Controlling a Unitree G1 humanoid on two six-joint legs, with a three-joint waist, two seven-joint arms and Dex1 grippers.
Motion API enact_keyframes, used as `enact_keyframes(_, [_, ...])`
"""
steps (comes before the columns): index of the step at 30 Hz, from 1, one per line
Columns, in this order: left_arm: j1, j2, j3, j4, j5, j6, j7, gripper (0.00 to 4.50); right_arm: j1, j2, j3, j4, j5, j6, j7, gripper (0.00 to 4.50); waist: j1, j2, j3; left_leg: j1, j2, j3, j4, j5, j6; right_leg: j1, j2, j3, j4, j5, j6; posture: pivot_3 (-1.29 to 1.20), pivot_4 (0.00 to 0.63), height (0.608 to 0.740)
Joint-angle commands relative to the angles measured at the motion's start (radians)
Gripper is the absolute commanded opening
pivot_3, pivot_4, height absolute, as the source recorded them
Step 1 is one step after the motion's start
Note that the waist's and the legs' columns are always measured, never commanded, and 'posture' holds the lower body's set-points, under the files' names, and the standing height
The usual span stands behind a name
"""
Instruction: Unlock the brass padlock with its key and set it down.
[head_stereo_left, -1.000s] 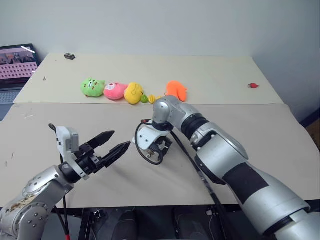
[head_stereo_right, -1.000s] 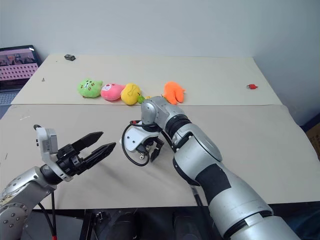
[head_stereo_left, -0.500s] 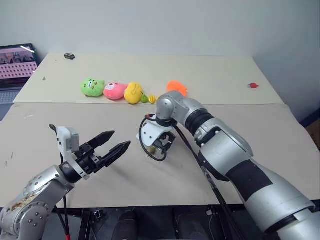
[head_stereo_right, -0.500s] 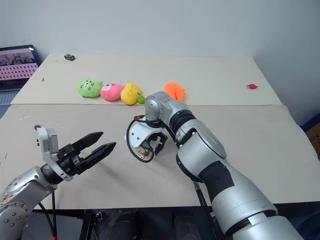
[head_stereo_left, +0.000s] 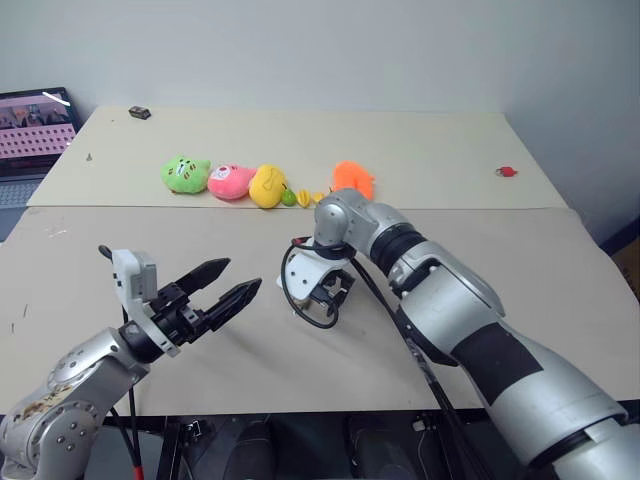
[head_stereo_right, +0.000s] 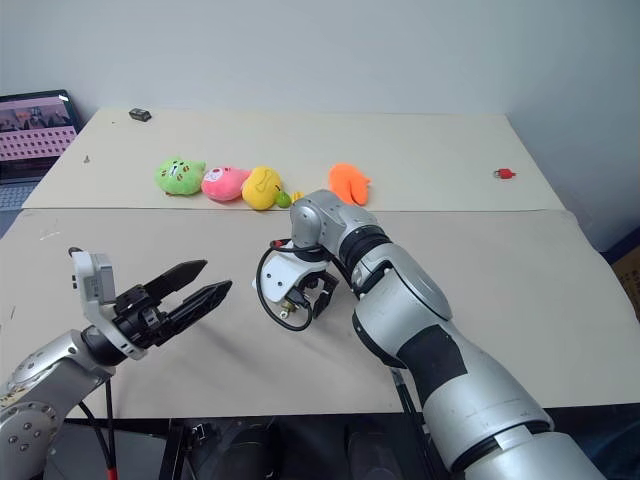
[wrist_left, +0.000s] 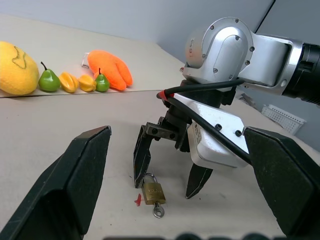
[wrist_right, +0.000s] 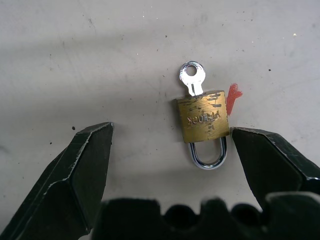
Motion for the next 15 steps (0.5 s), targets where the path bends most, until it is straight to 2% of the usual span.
enact_keyframes(1, [-0.004, 0.002, 0.011, -0.021, -0.013, -0.012, 0.002, 4.5, 0.02, 0.0, 0.006, -0.011, -0.006, -0.01, -0.018, 4.42, 0.0, 0.0, 0.0, 0.0, 0.0, 0.0, 0.0, 0.0, 0.0, 0.0, 0.0, 0.0, 0.0, 0.0, 0.0, 0.0, 0.15, 0.717])
enact_keyframes(2, [-0.004, 0.002, 0.011, -0.022, -0.014, -0.013, 0.002, 4.5, 0.023, 0.001, 0.008, -0.011, -0.009, -0.01, -0.024, 4.42, 0.0, 0.0, 0.0, 0.0, 0.0, 0.0, 0.0, 0.0, 0.0, 0.0, 0.0, 0.0, 0.0, 0.0, 0.0, 0.0, 0.15, 0.717])
enact_keyframes(5, [-0.004, 0.003, 0.013, -0.02, -0.015, -0.013, 0.002, 4.5, 0.032, 0.001, 0.006, -0.009, -0.007, -0.006, -0.029, 3.75, -0.001, 0.0, 0.0, 0.001, 0.0, 0.0, 0.0, 0.0, 0.0, 0.001, 0.0, 0.0, 0.0, 0.0, 0.0, 0.0, 0.15, 0.717])
enact_keyframes(10, [-0.008, 0.005, 0.018, -0.014, -0.018, -0.013, 0.004, 4.5, 0.031, -0.013, 0.011, -0.005, -0.015, 0.014, -0.031, 2.13, -0.001, 0.0, 0.0, 0.002, 0.0, 0.0, 0.0, 0.0, 0.0, 0.002, 0.0, 0.0, 0.0, 0.0, 0.0, 0.0, 0.15, 0.717])
enact_keyframes(13, [-0.012, 0.004, 0.015, -0.009, -0.017, -0.015, 0.003, 4.5, 0.029, -0.022, 0.01, -0.003, -0.016, 0.033, -0.036, 1.0, 0.0, 0.0, 0.0, 0.002, 0.0, 0.0, 0.0, 0.0, 0.0, 0.002, 0.0, 0.0, 0.0, 0.0, 0.0, 0.0, 0.15, 0.717])
enact_keyframes(15, [-0.016, 0.002, 0.013, -0.007, -0.017, -0.016, 0.004, 4.5, 0.027, -0.025, 0.006, -0.002, -0.012, 0.048, -0.039, 0.88, 0.0, 0.0, 0.0, 0.002, 0.0, 0.0, 0.0, 0.0, 0.0, 0.002, 0.0, 0.0, 0.0, 0.0, 0.0, 0.0, 0.15, 0.717])
